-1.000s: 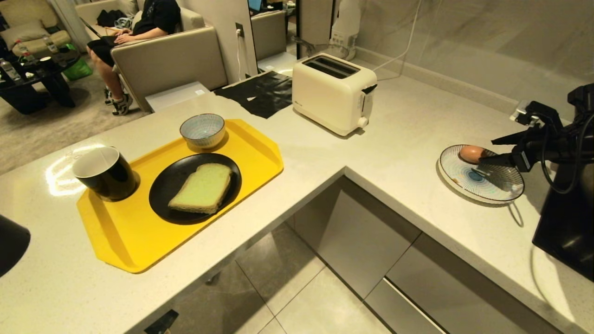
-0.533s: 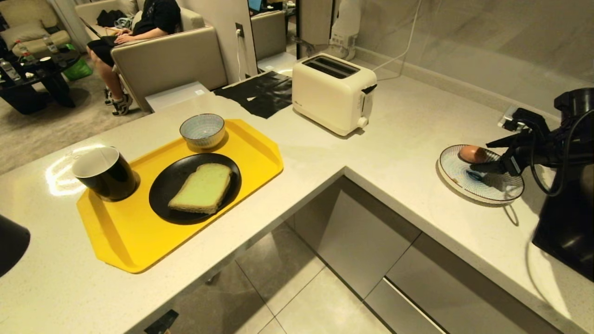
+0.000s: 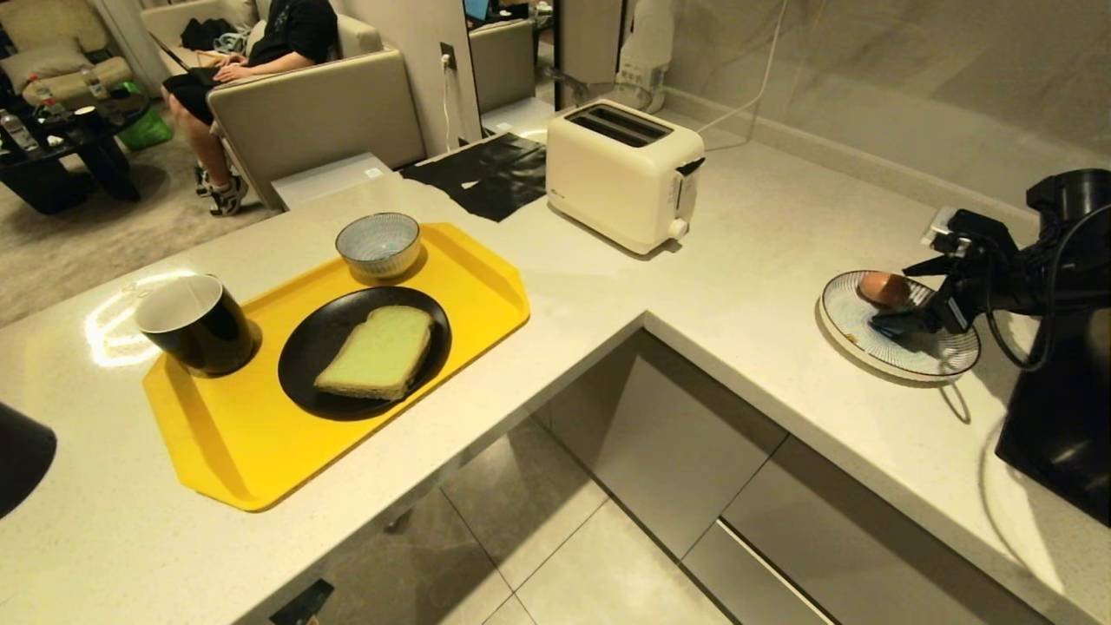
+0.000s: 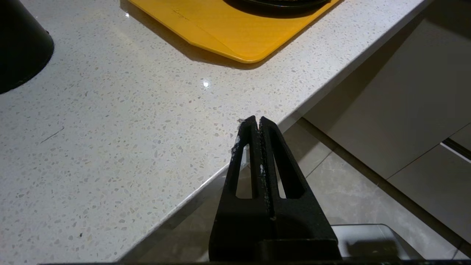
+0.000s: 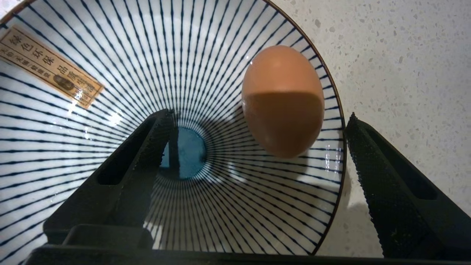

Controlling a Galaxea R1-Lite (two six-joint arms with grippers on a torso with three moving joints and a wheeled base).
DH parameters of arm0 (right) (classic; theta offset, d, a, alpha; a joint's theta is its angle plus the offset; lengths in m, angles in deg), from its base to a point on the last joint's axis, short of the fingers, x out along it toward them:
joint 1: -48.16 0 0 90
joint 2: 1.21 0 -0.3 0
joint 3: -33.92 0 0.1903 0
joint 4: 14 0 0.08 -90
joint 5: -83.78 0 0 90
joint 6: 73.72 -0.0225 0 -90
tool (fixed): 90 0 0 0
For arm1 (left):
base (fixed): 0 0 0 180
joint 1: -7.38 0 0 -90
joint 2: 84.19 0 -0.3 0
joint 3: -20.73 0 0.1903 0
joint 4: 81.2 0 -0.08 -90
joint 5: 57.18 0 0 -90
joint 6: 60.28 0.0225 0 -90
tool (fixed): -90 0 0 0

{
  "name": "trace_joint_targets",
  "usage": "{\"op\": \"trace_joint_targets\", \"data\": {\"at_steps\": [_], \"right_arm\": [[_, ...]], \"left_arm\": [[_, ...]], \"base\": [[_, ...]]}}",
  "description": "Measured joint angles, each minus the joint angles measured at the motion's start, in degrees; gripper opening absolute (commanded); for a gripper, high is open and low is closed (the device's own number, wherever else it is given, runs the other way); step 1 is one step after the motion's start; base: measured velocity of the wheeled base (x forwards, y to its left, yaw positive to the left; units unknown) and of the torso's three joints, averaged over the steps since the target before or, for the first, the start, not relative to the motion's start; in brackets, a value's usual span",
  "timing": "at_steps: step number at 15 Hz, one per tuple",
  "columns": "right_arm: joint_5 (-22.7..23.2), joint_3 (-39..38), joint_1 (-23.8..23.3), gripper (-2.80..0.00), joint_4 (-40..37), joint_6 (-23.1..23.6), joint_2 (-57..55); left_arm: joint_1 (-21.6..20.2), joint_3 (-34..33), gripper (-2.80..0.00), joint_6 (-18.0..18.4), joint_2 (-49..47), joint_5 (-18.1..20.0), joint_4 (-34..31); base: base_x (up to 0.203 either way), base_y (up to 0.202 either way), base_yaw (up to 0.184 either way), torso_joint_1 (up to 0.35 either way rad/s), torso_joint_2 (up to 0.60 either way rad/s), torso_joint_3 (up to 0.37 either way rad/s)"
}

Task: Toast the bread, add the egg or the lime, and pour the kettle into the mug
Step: Pick up the egg

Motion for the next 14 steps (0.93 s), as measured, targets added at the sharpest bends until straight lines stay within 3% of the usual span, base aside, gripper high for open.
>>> {"op": "trace_joint_targets", "data": {"at_steps": [14], "right_arm": [[0.18, 0.43, 0.91, 0.00, 0.18, -2.48, -0.96]], "left_arm": [[-0.01, 0.00, -2.80, 0.00, -0.02, -0.02, 0.02]], "base": [[0.000, 0.000, 0.000, 0.000, 0.00, 0.000]]}}
